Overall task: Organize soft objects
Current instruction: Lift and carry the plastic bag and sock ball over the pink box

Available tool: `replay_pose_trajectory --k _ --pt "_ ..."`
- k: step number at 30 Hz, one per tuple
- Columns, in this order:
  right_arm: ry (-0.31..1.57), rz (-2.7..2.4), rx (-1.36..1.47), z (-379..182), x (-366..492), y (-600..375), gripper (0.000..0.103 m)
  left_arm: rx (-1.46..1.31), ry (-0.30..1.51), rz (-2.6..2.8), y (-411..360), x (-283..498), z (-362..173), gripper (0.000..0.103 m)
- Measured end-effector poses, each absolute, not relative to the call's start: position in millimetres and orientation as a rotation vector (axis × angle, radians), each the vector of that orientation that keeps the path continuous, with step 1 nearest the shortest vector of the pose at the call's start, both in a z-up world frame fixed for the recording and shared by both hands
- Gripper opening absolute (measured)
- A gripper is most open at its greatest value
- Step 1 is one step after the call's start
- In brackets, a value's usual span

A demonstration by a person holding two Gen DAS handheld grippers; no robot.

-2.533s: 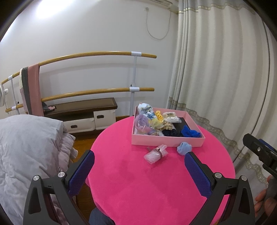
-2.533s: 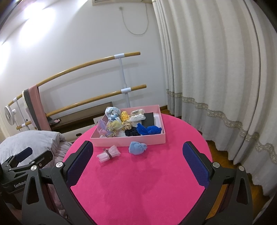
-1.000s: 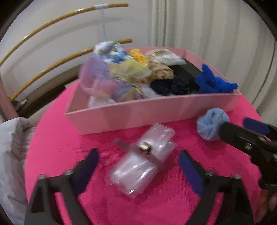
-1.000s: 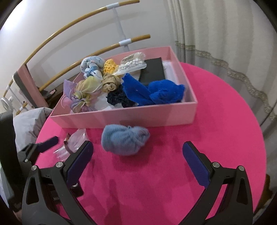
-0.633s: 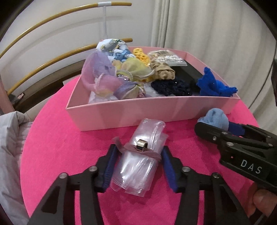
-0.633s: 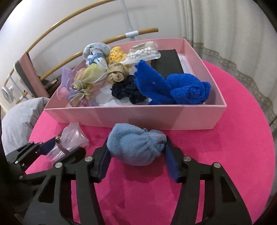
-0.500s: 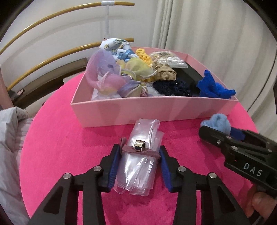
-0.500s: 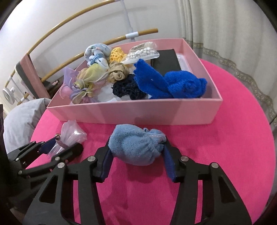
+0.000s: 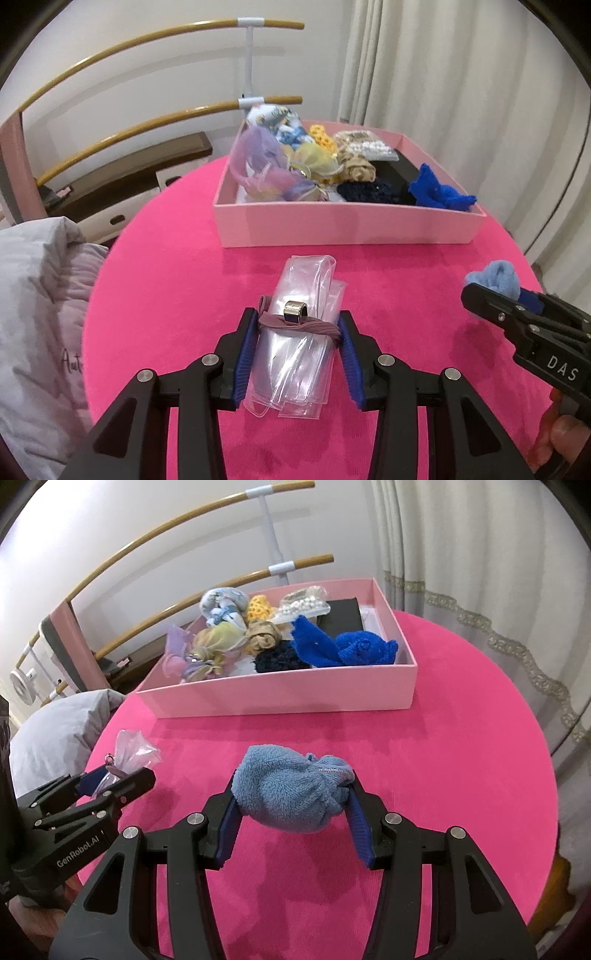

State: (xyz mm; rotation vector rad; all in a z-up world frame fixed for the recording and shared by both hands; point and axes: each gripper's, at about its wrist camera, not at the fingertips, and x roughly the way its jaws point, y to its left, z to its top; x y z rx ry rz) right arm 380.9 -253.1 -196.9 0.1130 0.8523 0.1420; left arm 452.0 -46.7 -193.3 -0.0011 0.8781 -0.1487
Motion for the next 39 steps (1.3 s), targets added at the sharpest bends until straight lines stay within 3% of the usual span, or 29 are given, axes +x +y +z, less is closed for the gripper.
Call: replay_pose_trajectory --k 20,39 --pt "0.740 0.175 0.089 -145.6 335.4 -239.6 0.048 -0.019 0.739 -0.121 -28.8 358.3 -107.9 0.039" --pt "0.587 0.190 0.025 -52.2 415.5 -239.9 0.048 -0.038 0.571 -0.131 -41.9 423.7 -28.6 0.039"
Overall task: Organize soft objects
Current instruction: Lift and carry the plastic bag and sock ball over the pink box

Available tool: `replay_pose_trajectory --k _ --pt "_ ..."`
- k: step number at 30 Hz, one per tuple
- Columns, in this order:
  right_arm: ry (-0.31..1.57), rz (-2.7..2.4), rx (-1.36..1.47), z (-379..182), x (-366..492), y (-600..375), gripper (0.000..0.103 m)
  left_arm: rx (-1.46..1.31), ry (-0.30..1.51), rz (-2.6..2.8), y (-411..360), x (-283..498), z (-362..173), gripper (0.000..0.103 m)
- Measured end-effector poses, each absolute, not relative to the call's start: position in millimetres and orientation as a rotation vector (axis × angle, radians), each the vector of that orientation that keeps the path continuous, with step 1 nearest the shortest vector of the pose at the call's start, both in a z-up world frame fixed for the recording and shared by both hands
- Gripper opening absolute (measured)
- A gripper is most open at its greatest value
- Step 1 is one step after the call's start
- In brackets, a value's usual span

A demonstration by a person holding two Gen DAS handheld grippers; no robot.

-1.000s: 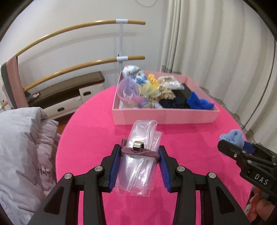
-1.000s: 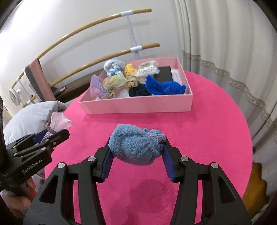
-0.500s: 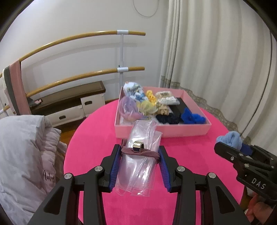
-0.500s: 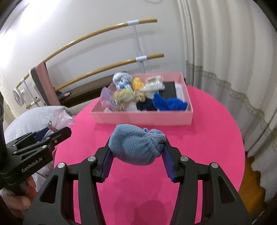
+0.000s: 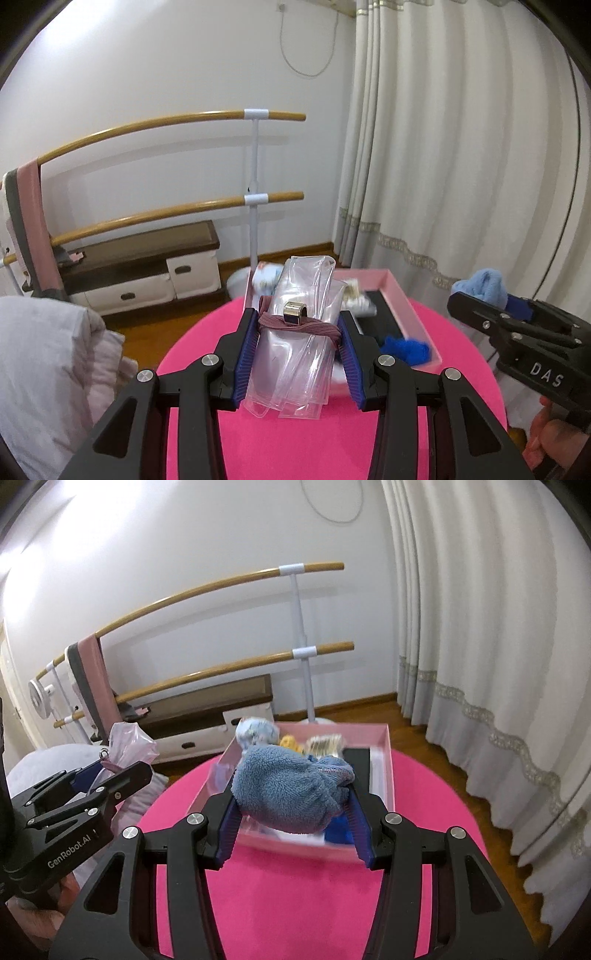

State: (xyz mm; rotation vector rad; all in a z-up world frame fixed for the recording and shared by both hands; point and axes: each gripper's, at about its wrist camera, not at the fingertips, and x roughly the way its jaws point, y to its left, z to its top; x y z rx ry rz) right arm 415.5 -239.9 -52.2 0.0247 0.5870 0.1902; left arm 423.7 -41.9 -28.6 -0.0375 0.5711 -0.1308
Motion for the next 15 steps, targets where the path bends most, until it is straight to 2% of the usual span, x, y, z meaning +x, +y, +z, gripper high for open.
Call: replay_pose_trajectory --k 15 --pt "0.629 0.167 0.047 -51.1 508.8 -253.6 0.048 -0.053 0.578 -0.127 -61.0 524.2 -30.6 0.039"
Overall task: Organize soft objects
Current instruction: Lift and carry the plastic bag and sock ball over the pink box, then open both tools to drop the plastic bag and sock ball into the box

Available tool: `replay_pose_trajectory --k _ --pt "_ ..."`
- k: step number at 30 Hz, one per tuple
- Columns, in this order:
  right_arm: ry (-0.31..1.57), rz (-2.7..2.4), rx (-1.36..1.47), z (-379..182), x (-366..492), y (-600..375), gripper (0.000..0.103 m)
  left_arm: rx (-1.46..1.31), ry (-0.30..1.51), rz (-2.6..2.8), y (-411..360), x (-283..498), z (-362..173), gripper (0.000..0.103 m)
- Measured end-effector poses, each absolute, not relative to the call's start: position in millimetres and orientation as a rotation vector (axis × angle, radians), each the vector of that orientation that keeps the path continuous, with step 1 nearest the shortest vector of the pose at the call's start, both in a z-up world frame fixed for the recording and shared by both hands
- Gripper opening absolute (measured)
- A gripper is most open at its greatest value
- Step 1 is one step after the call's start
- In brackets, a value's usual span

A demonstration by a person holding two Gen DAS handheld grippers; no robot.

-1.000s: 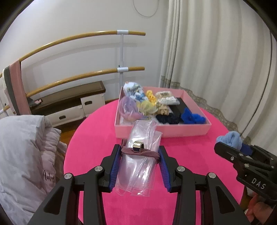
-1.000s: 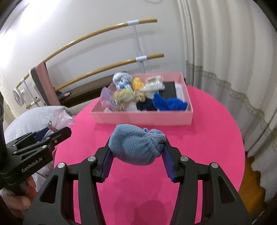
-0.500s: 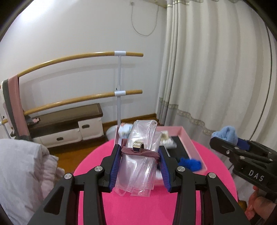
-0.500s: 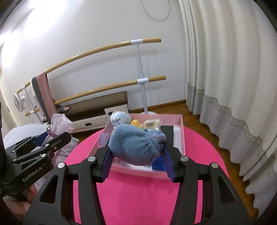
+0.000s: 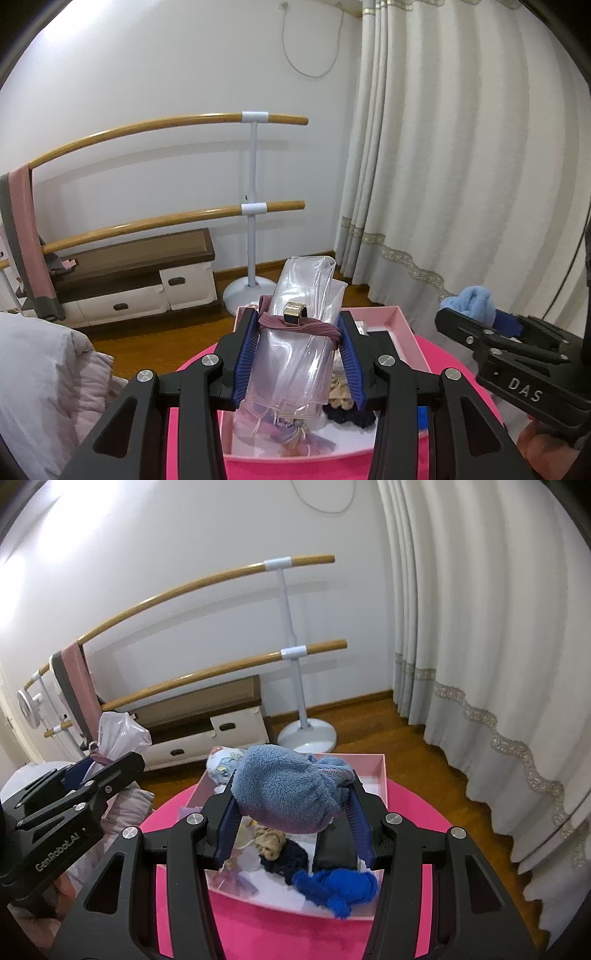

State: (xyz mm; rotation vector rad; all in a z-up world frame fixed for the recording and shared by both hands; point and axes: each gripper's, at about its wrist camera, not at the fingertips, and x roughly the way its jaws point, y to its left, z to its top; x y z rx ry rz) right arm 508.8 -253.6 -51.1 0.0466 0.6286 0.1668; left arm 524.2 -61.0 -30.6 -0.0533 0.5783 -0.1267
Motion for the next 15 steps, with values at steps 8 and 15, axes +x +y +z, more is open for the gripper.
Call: replay_pose_trajectory --k 8,15 --pt "0.703 0.171 0.056 -79.4 555.4 -257.3 0.048 -0.067 0.644 -0.140 -72.5 593.3 -55.4 0.039" --pt "0.763 0.161 0.077 -107.6 580.8 -263.6 0.049 -0.069 0.707 -0.151 -79.9 657.5 -75.7 0.039"
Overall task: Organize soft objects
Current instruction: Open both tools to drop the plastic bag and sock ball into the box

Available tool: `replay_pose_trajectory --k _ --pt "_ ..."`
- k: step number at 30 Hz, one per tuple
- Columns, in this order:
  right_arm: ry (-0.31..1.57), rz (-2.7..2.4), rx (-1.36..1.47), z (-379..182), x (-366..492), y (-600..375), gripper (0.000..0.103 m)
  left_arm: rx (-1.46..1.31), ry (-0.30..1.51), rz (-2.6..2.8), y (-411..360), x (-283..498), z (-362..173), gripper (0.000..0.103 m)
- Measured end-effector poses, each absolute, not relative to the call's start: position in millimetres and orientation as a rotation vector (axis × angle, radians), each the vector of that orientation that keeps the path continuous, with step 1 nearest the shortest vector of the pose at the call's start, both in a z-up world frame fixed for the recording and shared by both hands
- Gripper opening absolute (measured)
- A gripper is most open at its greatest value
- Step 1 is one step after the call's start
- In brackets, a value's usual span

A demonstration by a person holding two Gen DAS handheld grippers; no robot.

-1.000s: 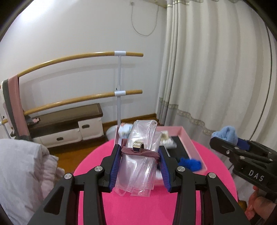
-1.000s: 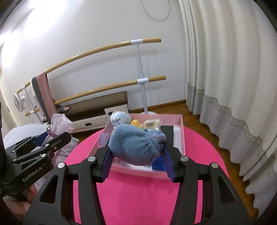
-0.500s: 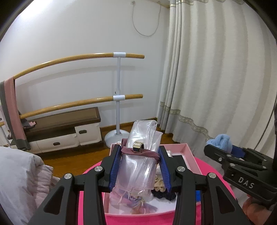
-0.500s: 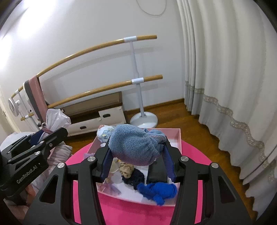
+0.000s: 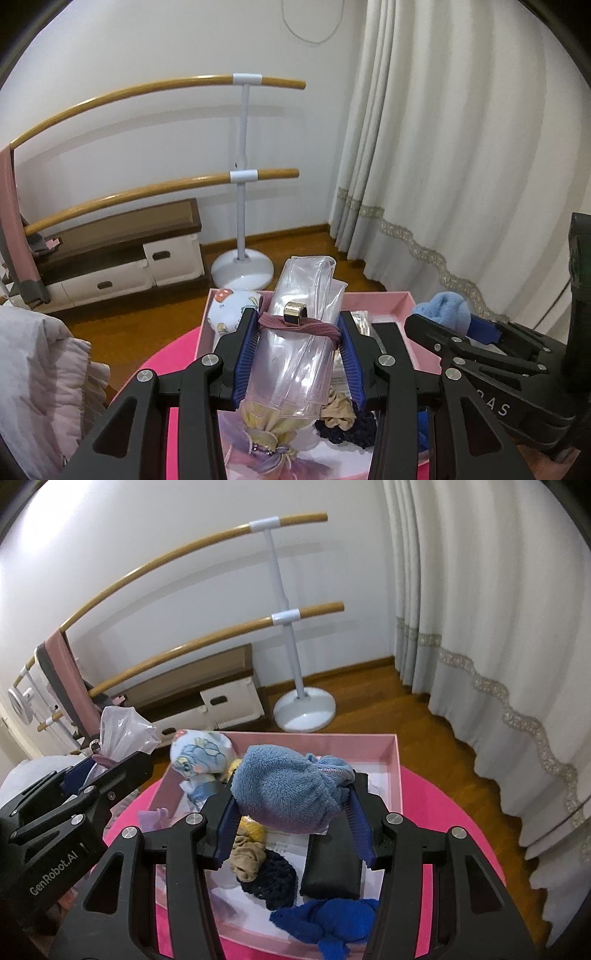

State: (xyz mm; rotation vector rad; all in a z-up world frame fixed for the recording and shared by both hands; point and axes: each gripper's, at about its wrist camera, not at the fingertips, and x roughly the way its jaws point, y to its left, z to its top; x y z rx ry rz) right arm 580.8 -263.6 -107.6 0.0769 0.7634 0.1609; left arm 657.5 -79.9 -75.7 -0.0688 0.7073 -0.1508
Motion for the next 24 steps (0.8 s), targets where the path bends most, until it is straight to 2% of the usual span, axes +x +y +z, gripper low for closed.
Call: replay_pose_trajectory --k 5,8,11,12,14,16,17,18,24 --pt "0.794 0.162 0.103 -121.8 589.4 -268.9 0.052 -0.063 0.737 -0.159 -84.3 690.3 -84.5 0.044" --pt "0.807 0.169 0.116 -126.6 592.0 -271.0 0.059 -0.049 0.749 -0.150 -85.1 705.6 -89.3 0.046" --pt "0.812 0.169 0.130 -129.4 590.4 -273.6 0.061 -0.041 0.750 -0.129 -85.4 713.7 -91.5 0.061" --pt "0.812 0.165 0.136 -129.9 589.7 -275.4 0.064 -0.040 0.746 -0.119 -85.9 707.5 -91.8 0.070" --pt "0.812 0.154 0.150 -129.6 588.6 -279.1 0.075 -0.045 0.732 -0.096 -84.0 705.7 -91.1 0.081" --pt "0.806 0.142 0.162 -127.9 586.2 -283.9 0.096 -0.055 0.711 -0.080 -81.3 698.4 -88.6 0.100" --pt "0.801 0.139 0.172 -126.8 583.4 -286.9 0.100 -0.056 0.700 -0.072 -79.8 696.8 -87.1 0.103" --pt "0.796 0.137 0.178 -125.3 580.0 -288.8 0.103 -0.055 0.686 -0.062 -78.4 692.5 -86.0 0.103" --pt "0.772 0.106 0.163 -114.9 558.5 -285.8 0.103 -0.027 0.655 -0.030 -82.5 661.8 -80.5 0.103"
